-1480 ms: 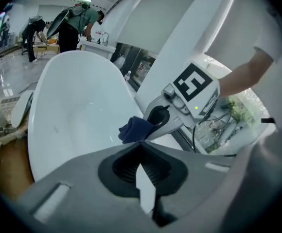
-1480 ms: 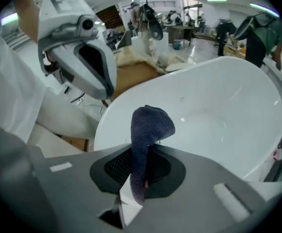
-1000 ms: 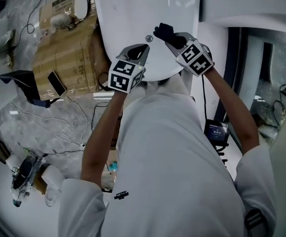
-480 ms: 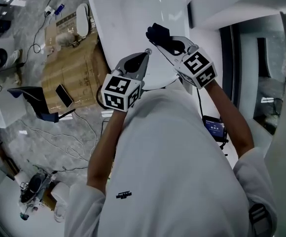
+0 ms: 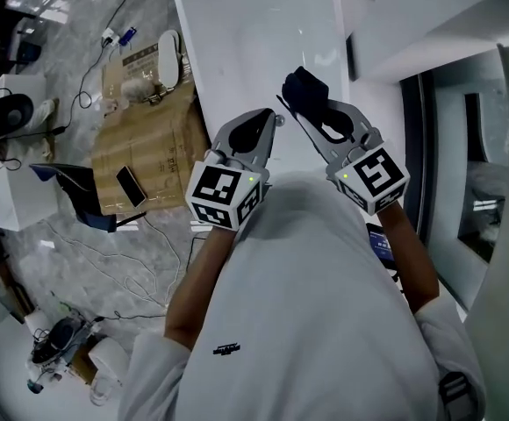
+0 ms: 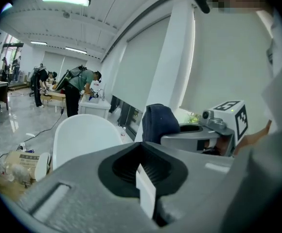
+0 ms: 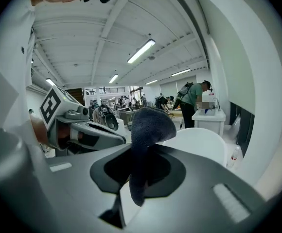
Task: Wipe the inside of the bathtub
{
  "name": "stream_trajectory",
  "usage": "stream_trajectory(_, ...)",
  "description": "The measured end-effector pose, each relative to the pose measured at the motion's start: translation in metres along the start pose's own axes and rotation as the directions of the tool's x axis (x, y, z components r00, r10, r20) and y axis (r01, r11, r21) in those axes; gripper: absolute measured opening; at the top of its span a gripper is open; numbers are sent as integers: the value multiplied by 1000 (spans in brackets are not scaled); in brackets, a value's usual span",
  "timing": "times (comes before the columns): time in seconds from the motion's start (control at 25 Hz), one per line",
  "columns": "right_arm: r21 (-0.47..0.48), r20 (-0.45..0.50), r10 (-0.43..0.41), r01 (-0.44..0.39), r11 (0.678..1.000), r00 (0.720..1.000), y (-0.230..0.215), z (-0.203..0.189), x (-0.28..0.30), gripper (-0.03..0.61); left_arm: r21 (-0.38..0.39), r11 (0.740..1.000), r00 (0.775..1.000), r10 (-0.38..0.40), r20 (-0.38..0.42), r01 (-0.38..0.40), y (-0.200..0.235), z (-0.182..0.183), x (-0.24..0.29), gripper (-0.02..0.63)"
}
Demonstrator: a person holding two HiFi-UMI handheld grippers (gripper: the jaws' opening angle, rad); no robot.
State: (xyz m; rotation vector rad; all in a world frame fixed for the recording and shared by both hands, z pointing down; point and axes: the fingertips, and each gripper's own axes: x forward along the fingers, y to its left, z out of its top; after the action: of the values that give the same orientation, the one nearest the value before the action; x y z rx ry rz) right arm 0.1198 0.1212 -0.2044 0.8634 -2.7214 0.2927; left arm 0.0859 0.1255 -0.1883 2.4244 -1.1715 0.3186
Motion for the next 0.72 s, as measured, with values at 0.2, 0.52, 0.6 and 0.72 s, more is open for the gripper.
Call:
stream_trajectory(0.2,32,62,-78,77,997,995,0,26,-7,49,-23,999,997,45,61,-44,3,20,-15,-5)
stream_trajectory(0.52,89,132,-212,201,975,968,5,40,-13,51,-3,997,991,72,109,-72,-1,26,-23,-5)
stream_trajectory(0.6,112,118,-239,226,968,964,9,32,-12,51,27,995,988,88,125,-92,-1,26,-27,-5)
stream_trajectory(0.72,105,105,-260,249,963,960,11,28,-14,51,46,993,986,100,133,-107,-3,24,-28,-5)
